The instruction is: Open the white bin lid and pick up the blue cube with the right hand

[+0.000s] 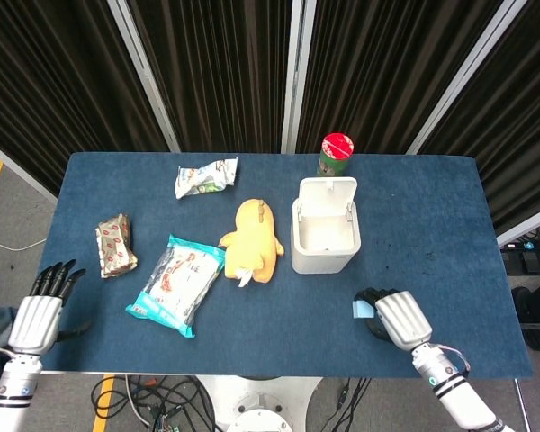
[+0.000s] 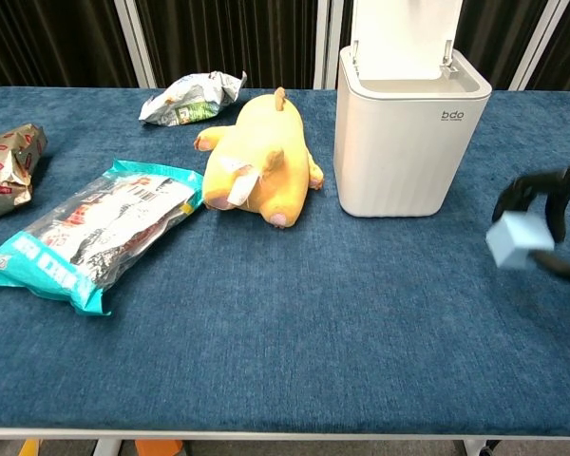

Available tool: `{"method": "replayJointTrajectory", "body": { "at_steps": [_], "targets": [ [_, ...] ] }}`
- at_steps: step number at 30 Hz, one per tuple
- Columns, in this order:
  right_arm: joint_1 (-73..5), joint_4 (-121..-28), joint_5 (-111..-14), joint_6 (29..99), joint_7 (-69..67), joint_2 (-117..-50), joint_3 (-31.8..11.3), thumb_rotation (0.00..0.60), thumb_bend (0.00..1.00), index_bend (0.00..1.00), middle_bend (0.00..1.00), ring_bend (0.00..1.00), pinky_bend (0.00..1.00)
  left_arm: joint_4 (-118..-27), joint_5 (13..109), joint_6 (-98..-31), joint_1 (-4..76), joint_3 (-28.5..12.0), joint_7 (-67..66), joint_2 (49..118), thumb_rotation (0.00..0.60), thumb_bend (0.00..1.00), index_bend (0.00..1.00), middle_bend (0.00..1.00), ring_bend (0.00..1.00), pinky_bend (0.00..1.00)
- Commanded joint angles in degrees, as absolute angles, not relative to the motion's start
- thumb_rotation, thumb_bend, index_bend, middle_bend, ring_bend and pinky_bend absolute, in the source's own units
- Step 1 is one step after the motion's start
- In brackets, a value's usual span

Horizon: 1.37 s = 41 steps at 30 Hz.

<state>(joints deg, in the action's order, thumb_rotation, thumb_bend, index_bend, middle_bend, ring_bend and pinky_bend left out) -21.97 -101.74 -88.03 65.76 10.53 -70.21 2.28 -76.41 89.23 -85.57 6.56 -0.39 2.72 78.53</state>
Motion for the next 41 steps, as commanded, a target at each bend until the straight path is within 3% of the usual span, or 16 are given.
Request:
{"method": "replayJointTrajectory", "body": {
  "at_steps": [1,6,12,14,16,18,20,25,30,35,41],
  "targets": [
    [-22.0,-104.8,-92.1,71.4,7.6,-66.7,-1.4,0.600,0.38,0.55,0.54,0.52,0.59,-76.5,89.3,-85.6,6.6,-0.4,2.6,78.6,0.600,0.04,0.13,0.05,0.00,0.09],
    [-25.3,-105.7,-90.2,71.2,10.1,-66.6,-7.0,0.600,0.35,0.54,0.53,0.52,0.58,-76.8,89.3,-85.4,6.6,-0.2,2.5,78.4,0.600,0.04,0.13,0.05,0.00,0.08],
    [-31.8,-100.7,-82.7,66.6,15.8,-73.2,-13.8,0.600,0.30,0.47,0.50,0.49,0.52,-76.9,89.0,-85.8,6.3,-0.4,2.8,78.1,0.600,0.04,0.13,0.05,0.00,0.08],
    [-33.5,-98.5,-79.7,65.6,18.9,-75.4,-15.2,0.600,0.29,0.39,0.39,0.38,0.39,-76.8,88.9,-85.8,6.3,-0.5,3.0,78.1,0.600,0.04,0.13,0.05,0.00,0.08],
    [-34.5,-98.2,-76.5,63.7,21.8,-75.8,-15.5,0.600,0.24,0.16,0.16,0.13,0.13,-76.6,89.0,-85.8,6.3,-0.5,3.1,78.1,0.600,0.04,0.13,0.05,0.00,0.08],
    [-35.0,-99.0,-75.6,64.0,21.6,-76.2,-16.3,0.600,0.18,0.02,0.02,0.00,0.01,-76.5,89.0,-85.8,6.4,-0.5,3.3,78.1,0.600,0.04,0.13,0.05,0.00,0.09],
    [-34.5,-98.9,-78.0,66.6,19.1,-76.5,-16.4,0.600,0.15,0.00,0.00,0.00,0.00,-76.4,89.0,-85.8,6.4,-0.6,3.6,78.2,0.600,0.04,0.13,0.05,0.00,0.08],
    [-30.7,-100.3,-85.0,72.8,12.9,-73.7,-13.5,0.600,0.12,0.00,0.00,0.00,0.00,-76.4,89.3,-85.7,6.6,-0.5,3.7,78.4,0.600,0.04,0.13,0.05,0.00,0.08],
    [-22.4,-101.3,-89.6,79.2,9.0,-68.7,-5.6,0.600,0.12,0.00,0.00,0.00,0.00,-76.9,89.5,-85.7,6.7,-0.5,3.3,78.4,0.600,0.04,0.13,0.05,0.00,0.08],
    [-13.5,-95.9,-88.1,82.9,7.6,-67.5,2.1,0.600,0.12,0.00,0.00,0.00,0.00,-77.7,89.4,-85.8,6.8,-0.7,2.8,78.0,0.600,0.04,0.13,0.05,0.00,0.09],
    [-7.2,-90.0,-85.1,86.0,4.0,-69.5,4.3,0.600,0.11,0.00,0.00,0.00,0.00,-77.7,89.8,-85.9,7.0,-0.6,2.6,78.1,0.600,0.04,0.13,0.05,0.00,0.08]
  ]
}}
